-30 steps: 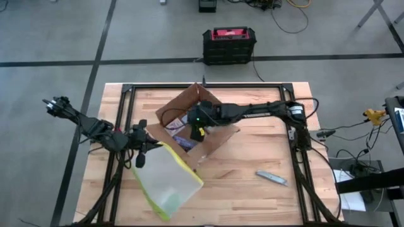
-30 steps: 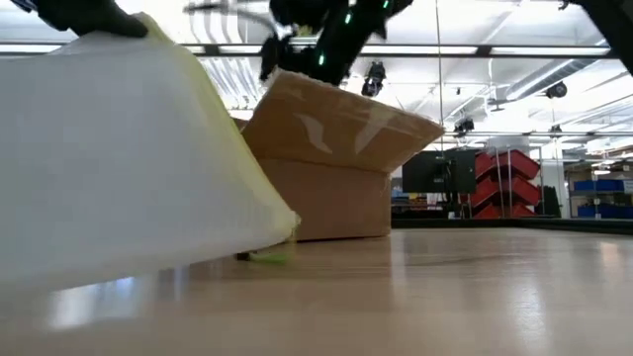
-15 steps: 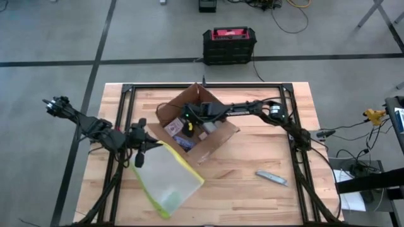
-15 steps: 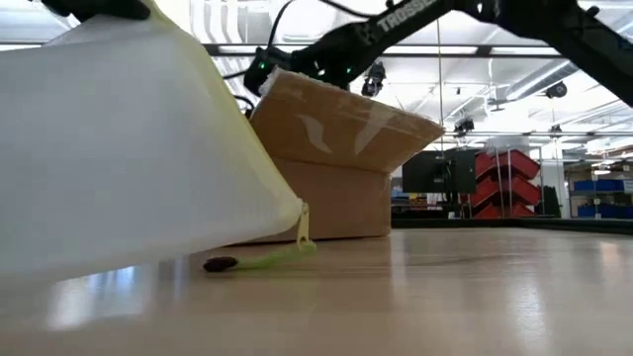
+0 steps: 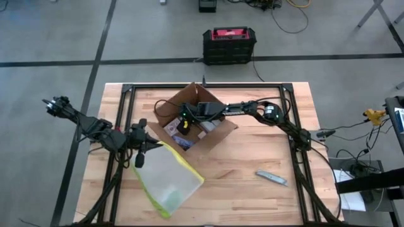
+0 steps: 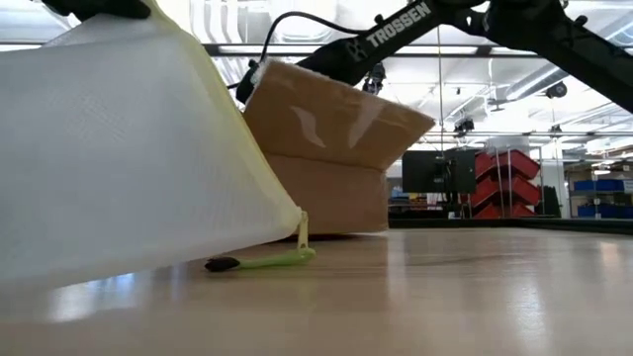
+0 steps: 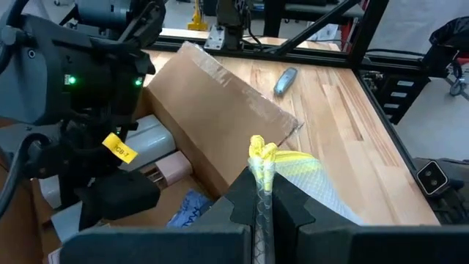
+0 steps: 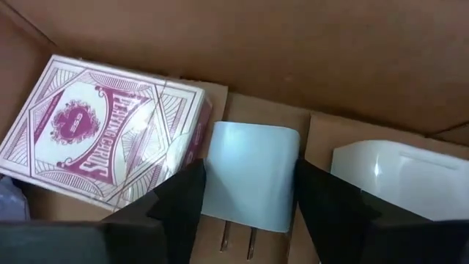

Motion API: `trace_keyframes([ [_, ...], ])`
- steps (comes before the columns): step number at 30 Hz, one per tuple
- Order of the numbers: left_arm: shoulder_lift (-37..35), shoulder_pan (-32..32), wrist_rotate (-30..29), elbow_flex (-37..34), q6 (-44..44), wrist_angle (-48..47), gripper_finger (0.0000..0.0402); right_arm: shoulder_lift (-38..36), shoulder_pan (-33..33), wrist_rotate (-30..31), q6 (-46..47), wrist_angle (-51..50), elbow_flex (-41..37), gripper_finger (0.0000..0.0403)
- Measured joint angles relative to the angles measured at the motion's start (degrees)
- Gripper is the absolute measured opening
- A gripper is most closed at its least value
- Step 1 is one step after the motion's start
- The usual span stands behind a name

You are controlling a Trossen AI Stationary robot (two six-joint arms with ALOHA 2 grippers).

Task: Unpack boxes
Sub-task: Put the white charger adapter into the transparent zip bag

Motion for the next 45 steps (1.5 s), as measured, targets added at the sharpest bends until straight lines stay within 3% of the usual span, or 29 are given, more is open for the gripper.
trace_keyframes([
  [6,0.1,0.0,0.0,0.0,0.0,0.0,0.0,0.0,2.1,0.9,-5.2,-0.8,1.4,0.0222],
  [18,-0.2,0.0,0.1,-0.1,0.3,-0.1,0.0,0.5,1.4,-0.3,-6.4,-1.9,0.5,0.0251],
  [21,-0.5,0.0,0.1,-0.1,0.5,0.0,0.0,0.5,1.4,-0.9,-5.7,-2.8,0.5,0.0237],
  [26,-0.7,0.0,0.1,-0.1,0.5,0.0,0.0,0.4,1.4,-0.9,-5.8,-4.0,0.3,0.0172],
  [32,-0.7,0.0,0.1,-0.1,0.5,0.0,0.0,0.0,1.4,0.0,-6.5,-5.2,0.8,0.0169],
  [38,-0.7,0.0,0.1,-0.1,0.5,-0.1,0.0,0.0,2.2,0.3,-9.1,-12.3,7.5,0.0169],
  [45,-1.5,0.0,0.1,-0.1,0.5,-1.7,0.0,-0.1,4.1,3.2,-14.8,-25.5,21.1,0.0169],
])
